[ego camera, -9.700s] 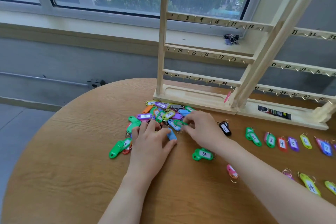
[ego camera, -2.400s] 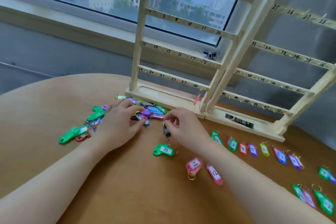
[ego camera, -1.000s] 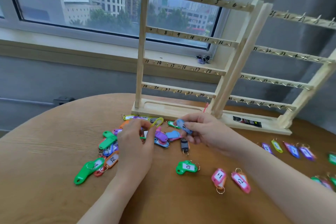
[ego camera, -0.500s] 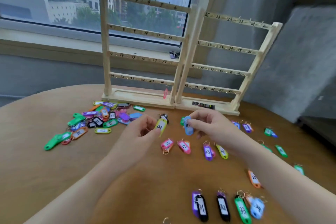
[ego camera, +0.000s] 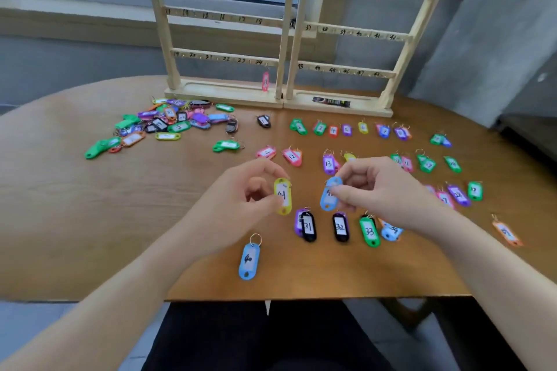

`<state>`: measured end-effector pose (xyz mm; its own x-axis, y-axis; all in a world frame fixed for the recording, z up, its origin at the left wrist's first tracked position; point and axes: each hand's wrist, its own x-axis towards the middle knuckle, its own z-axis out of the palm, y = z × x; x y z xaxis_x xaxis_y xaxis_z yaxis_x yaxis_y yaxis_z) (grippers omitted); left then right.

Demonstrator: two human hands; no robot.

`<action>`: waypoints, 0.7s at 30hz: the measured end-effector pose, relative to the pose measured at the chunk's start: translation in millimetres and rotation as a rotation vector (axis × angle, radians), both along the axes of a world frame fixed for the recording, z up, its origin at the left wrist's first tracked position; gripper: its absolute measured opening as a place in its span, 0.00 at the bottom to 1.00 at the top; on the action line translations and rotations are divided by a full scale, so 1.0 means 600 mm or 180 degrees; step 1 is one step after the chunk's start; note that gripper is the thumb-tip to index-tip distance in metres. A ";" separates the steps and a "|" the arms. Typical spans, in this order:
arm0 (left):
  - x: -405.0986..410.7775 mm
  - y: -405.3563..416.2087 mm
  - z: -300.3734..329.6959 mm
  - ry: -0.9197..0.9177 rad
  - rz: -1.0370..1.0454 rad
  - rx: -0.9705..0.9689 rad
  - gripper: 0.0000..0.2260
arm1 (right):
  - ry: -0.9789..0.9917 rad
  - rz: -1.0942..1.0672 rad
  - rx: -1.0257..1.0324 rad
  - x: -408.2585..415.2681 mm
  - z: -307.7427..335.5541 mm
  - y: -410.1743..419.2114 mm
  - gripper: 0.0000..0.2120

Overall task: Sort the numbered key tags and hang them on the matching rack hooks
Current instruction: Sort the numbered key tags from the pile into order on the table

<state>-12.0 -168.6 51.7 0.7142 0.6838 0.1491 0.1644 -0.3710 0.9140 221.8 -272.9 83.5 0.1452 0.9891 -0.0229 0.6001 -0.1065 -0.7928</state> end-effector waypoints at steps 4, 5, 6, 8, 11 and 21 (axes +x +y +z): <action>-0.008 -0.029 0.001 0.0208 -0.0095 -0.0005 0.03 | -0.0353 0.0337 -0.0216 -0.015 -0.017 -0.026 0.07; -0.008 -0.035 -0.001 0.0307 -0.0129 -0.0013 0.03 | -0.0435 0.0407 -0.0261 -0.016 -0.019 -0.030 0.09; -0.007 -0.039 -0.003 0.0422 -0.0176 0.0019 0.04 | -0.0492 0.0457 -0.0293 -0.017 -0.021 -0.035 0.10; -0.007 -0.045 -0.006 0.0629 -0.0261 0.0172 0.05 | -0.0565 0.0530 -0.0325 -0.021 -0.024 -0.042 0.11; -0.017 -0.044 -0.007 0.0820 -0.0219 0.0395 0.06 | -0.0628 0.0639 -0.0376 -0.027 -0.030 -0.047 0.15; -0.002 -0.032 -0.023 0.1790 -0.0300 0.1067 0.06 | -0.1072 0.0730 -0.0463 -0.036 -0.040 -0.034 0.09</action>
